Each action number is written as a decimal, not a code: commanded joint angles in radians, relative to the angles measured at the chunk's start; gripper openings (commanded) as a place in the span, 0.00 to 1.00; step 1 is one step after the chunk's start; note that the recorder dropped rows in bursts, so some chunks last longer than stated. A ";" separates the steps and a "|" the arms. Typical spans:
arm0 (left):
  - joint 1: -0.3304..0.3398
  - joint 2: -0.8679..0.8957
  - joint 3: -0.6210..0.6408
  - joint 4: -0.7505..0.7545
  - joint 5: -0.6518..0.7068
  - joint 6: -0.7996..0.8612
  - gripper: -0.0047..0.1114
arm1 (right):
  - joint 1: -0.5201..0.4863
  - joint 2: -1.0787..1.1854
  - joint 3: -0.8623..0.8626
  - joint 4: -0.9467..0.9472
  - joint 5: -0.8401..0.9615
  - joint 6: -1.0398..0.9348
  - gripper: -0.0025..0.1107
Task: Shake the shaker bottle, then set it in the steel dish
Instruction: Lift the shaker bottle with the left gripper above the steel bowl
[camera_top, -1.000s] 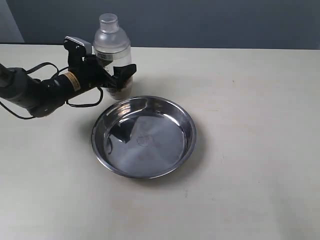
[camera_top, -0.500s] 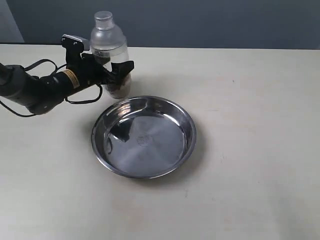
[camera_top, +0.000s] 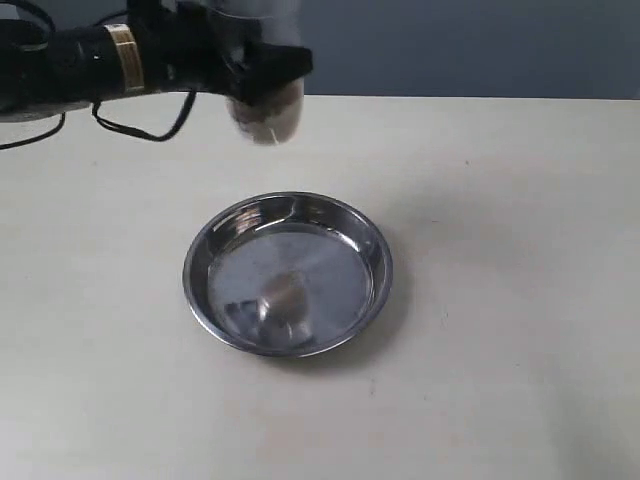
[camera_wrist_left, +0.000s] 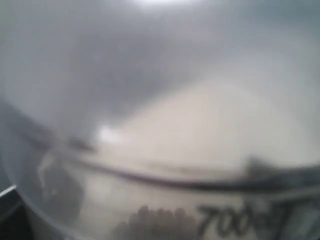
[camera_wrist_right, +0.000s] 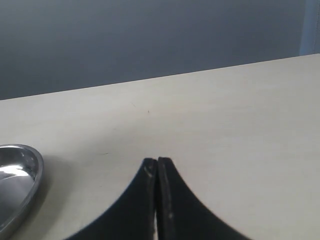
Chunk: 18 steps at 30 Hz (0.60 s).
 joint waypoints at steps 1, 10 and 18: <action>-0.100 -0.140 0.056 -0.022 0.386 -0.078 0.04 | 0.003 0.002 0.001 -0.002 -0.013 -0.004 0.01; -0.284 -0.327 0.209 0.075 0.809 -0.317 0.04 | 0.003 0.002 0.001 -0.002 -0.013 -0.004 0.01; -0.375 -0.325 0.304 -0.192 0.844 -0.255 0.04 | 0.003 0.002 0.001 -0.002 -0.013 -0.004 0.01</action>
